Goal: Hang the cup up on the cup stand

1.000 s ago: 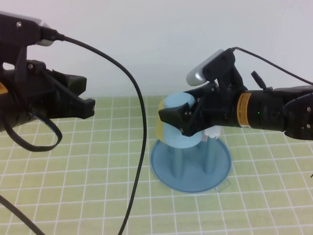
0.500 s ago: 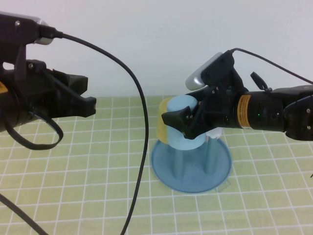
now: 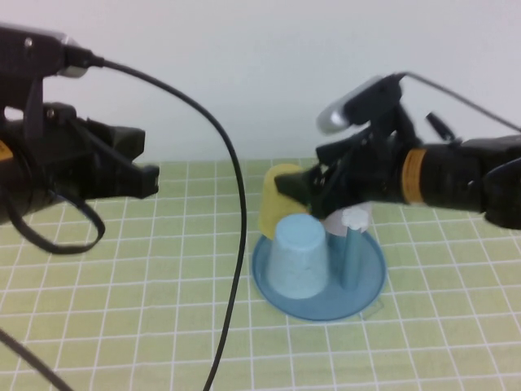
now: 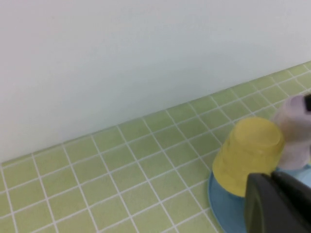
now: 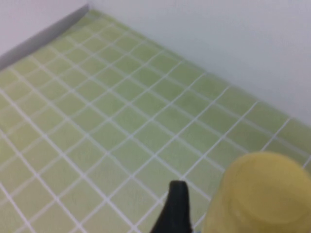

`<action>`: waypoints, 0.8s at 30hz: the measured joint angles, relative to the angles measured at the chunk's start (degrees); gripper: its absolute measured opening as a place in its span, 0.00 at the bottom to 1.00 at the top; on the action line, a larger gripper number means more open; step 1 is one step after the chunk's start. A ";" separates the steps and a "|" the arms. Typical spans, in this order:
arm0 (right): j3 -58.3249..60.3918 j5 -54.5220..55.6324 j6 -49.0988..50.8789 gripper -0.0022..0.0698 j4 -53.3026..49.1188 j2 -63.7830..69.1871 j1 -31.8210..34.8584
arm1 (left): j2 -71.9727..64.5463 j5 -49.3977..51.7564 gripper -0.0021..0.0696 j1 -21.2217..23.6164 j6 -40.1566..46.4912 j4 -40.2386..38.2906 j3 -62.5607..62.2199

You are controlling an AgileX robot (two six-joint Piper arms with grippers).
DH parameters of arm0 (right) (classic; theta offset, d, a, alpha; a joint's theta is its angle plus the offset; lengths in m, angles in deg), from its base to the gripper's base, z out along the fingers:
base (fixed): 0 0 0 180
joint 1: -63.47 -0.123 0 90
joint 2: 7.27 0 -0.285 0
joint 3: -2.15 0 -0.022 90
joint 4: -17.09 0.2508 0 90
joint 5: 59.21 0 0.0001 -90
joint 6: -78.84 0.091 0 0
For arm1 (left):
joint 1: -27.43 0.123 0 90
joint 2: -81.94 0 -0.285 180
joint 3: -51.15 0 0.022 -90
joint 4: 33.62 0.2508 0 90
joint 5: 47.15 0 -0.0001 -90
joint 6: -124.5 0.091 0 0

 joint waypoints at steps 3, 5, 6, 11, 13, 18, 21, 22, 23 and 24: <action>0.00 -1.68 5.07 0.81 -1.47 -4.93 0.00 | 1.00 -0.67 0.03 0.00 0.11 0.10 2.33; 0.00 -2.99 10.39 0.66 -4.50 -9.03 0.00 | 2.30 -1.92 0.03 0.00 0.11 0.10 4.64; 0.00 -3.45 13.62 0.56 -6.70 -11.43 0.00 | 3.23 -2.98 0.03 0.00 0.11 0.10 6.07; 0.50 -3.82 27.77 0.12 -15.92 -22.23 0.00 | 9.32 -6.35 0.03 0.00 0.11 1.41 12.42; 2.22 -3.71 29.78 0.07 -17.00 -26.24 0.00 | 11.78 -6.65 0.03 0.00 0.37 1.65 14.92; 10.59 -3.71 28.45 0.04 -17.63 -34.99 0.00 | 18.02 -6.74 0.03 0.00 1.45 2.03 20.07; 17.76 -3.61 25.59 0.04 -17.78 -41.04 0.00 | 22.55 -6.57 0.03 0.00 1.67 2.03 22.63; 20.53 -3.61 24.62 0.04 -17.78 -43.18 0.00 | 24.27 -6.18 0.03 0.00 2.24 2.03 23.42; 22.76 -3.79 23.97 0.04 -17.78 -44.97 0.00 | 26.04 -5.86 0.03 0.00 3.03 2.03 24.15; 25.48 -4.01 23.42 0.04 -17.90 -47.26 0.00 | 27.45 -5.29 0.03 0.00 3.45 2.03 24.84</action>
